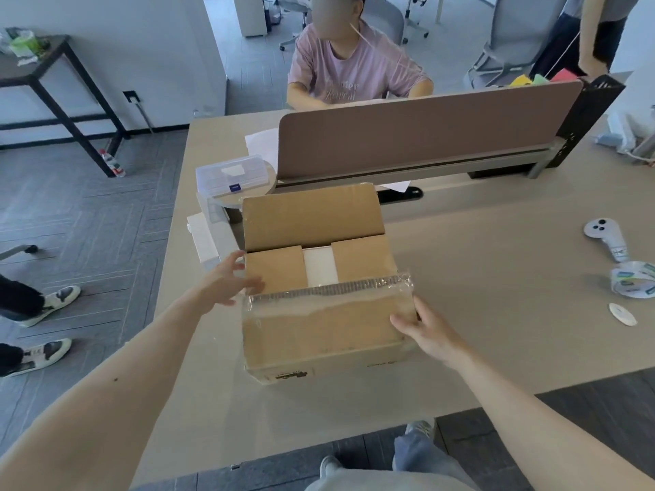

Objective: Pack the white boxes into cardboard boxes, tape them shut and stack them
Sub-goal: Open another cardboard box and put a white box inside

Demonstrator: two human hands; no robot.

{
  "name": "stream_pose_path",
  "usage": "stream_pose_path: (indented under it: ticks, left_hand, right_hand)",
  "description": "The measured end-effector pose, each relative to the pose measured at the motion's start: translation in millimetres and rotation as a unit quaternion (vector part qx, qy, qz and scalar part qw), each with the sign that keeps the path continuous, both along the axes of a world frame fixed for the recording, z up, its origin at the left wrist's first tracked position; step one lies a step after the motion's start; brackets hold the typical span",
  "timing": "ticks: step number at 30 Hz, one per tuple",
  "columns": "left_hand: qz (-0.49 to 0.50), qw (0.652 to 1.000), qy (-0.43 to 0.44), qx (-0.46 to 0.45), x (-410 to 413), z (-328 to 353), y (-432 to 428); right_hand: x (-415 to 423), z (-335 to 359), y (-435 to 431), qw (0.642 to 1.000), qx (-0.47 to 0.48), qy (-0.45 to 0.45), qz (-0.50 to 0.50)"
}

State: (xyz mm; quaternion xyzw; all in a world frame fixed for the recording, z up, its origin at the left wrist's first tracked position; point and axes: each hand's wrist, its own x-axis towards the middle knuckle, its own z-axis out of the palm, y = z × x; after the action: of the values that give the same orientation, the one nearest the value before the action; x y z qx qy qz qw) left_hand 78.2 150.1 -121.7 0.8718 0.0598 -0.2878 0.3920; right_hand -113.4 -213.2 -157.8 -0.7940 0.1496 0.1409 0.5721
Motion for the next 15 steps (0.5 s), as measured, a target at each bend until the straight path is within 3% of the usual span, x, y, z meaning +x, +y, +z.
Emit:
stream_pose_path:
  ticks: [10, 15]
  left_hand:
    - [0.097, 0.983, 0.082, -0.131, 18, -3, -20]
    - [0.134, 0.953, 0.138, -0.235, 22, 0, -37]
  right_hand:
    - [12, -5, 5, 1.000, -0.013, 0.013, -0.010]
    - [10, 0, -6, 0.998, -0.011, 0.013, -0.056]
